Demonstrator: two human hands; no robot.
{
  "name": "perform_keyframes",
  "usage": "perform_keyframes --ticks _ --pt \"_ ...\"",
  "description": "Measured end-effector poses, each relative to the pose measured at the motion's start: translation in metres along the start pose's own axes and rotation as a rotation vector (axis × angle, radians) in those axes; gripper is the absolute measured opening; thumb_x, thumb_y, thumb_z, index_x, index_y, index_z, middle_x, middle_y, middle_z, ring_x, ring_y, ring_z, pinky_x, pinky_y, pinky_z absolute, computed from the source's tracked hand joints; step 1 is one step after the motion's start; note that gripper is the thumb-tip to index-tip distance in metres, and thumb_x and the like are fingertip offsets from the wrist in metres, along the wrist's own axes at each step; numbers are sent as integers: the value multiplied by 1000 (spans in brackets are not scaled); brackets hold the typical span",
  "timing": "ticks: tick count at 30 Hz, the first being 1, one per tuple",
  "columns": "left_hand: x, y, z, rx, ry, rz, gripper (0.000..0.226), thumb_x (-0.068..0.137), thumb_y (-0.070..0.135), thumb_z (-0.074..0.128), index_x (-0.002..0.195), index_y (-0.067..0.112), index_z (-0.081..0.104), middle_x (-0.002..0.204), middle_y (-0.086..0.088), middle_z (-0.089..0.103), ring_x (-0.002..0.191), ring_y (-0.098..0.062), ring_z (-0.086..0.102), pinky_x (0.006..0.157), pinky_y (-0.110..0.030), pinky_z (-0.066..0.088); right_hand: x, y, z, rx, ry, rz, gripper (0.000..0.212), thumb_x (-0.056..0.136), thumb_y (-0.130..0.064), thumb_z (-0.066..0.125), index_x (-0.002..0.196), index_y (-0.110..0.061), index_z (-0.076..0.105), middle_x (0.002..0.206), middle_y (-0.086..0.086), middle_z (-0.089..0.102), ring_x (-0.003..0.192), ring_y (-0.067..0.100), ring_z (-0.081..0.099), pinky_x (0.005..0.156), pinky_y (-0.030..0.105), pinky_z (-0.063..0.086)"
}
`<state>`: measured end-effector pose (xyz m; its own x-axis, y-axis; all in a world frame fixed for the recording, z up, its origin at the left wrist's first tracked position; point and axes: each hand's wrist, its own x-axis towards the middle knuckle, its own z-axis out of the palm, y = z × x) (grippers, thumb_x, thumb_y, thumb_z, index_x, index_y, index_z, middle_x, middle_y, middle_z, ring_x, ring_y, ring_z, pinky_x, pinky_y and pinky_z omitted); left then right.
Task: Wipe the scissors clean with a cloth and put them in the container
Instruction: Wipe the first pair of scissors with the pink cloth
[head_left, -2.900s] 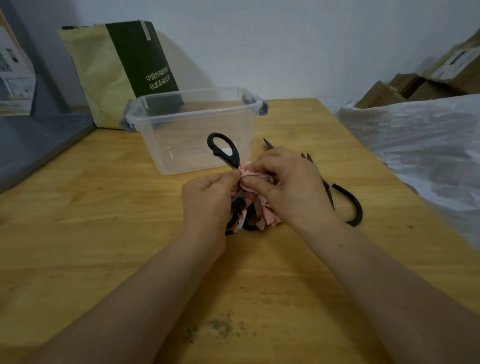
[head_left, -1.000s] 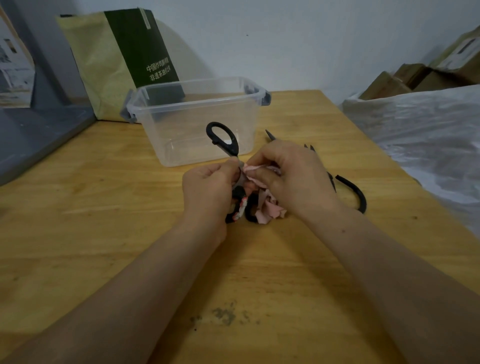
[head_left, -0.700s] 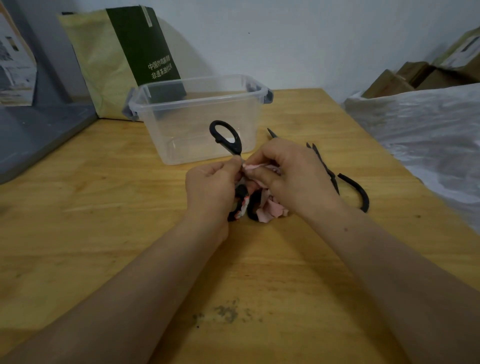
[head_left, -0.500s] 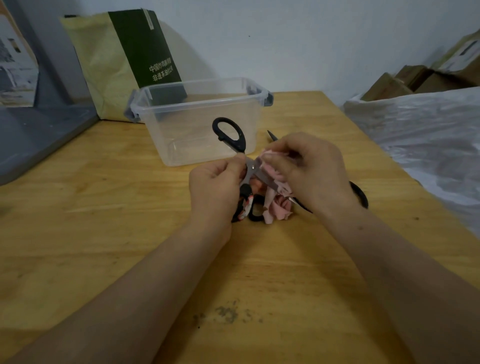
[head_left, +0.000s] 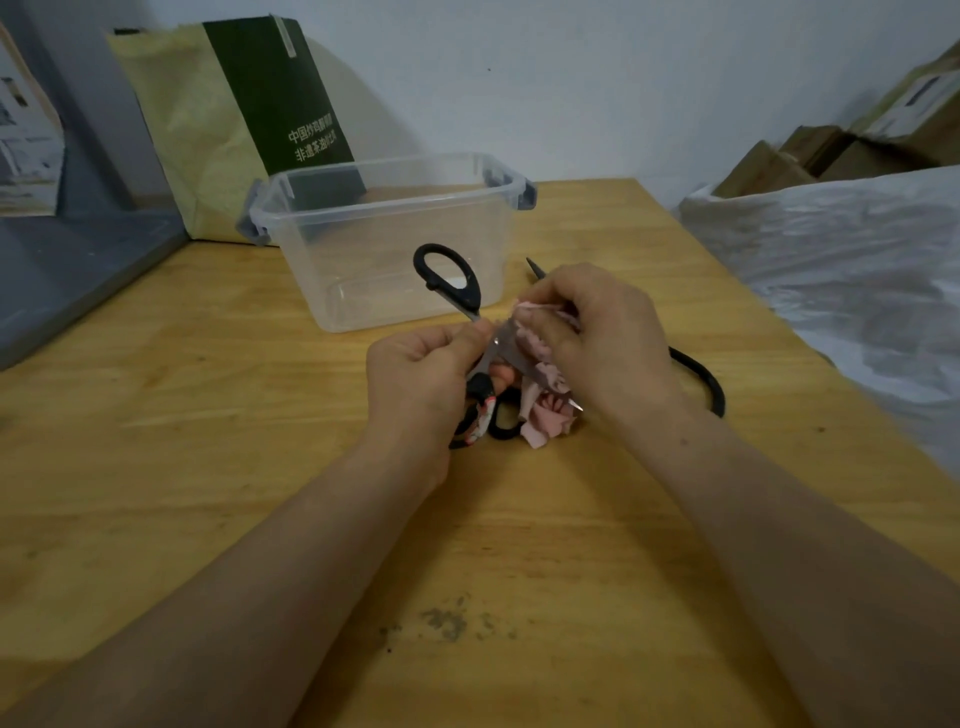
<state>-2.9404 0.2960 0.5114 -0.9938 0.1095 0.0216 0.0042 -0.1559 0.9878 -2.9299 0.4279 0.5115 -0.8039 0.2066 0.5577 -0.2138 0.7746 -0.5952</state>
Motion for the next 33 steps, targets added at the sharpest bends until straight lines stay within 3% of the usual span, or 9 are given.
perform_keyframes --ticks 6,12,16,19,21,23,26,30,33 --pt "2 1 0 -24 21 -11 24 89 14 62 70 3 69 54 -10 63 46 -17 56 46 -23 48 -8 -6 4 47 -94 -80 6 88 -23 63 89 -18 67 90 -2 62 86 12 56 77 34 49" --pt "-1 3 0 2 -23 25 24 90 12 61 70 0 69 52 -12 61 40 -16 51 40 -19 42 8 14 -7 35 95 120 5 90 -19 61 89 -16 65 92 -2 64 87 16 58 76 41 51" --pt "2 4 -2 -27 26 34 33 89 13 63 58 10 72 54 -10 65 54 -22 55 58 -27 47 12 25 -23 96 219 266 13 88 -16 64 96 -11 73 95 2 69 87 17 63 83 42 53" --pt "5 5 -4 -67 50 38 31 89 12 63 59 13 73 61 -10 69 56 -18 62 62 -27 54 11 23 -32 345 246 333 13 85 -15 68 97 -15 75 92 -5 72 89 8 67 83 32 56" --pt "4 7 -4 -88 49 38 30 87 10 64 59 14 74 64 -11 70 56 -16 65 62 -25 57 11 20 -37 437 231 323 10 82 -14 71 83 -24 74 81 -12 71 80 2 67 75 24 56" --pt "3 8 -3 -99 44 60 26 86 7 64 62 13 73 67 -12 70 57 -16 66 56 -23 56 11 18 -39 344 231 282 16 83 -17 70 75 -31 69 77 -15 68 73 0 62 68 17 51" --pt "1 9 -4 -76 33 144 15 85 6 64 71 9 70 68 -13 67 63 -19 65 45 -19 46 13 15 -42 140 319 180 9 87 -21 65 83 -28 64 96 -11 59 76 0 55 70 9 46" --pt "-2 11 -4 -62 6 250 12 85 4 64 75 8 70 65 -11 66 61 -17 63 50 -20 49 11 4 -40 238 287 80 21 95 -15 53 86 -34 54 92 -12 60 86 11 63 77 35 56" --pt "-3 11 -3 -51 -22 284 10 85 3 62 80 7 70 66 -9 67 60 -15 63 51 -19 49 9 -3 -40 335 202 101 26 97 -13 48 84 -36 50 88 -12 60 83 13 64 73 38 58"
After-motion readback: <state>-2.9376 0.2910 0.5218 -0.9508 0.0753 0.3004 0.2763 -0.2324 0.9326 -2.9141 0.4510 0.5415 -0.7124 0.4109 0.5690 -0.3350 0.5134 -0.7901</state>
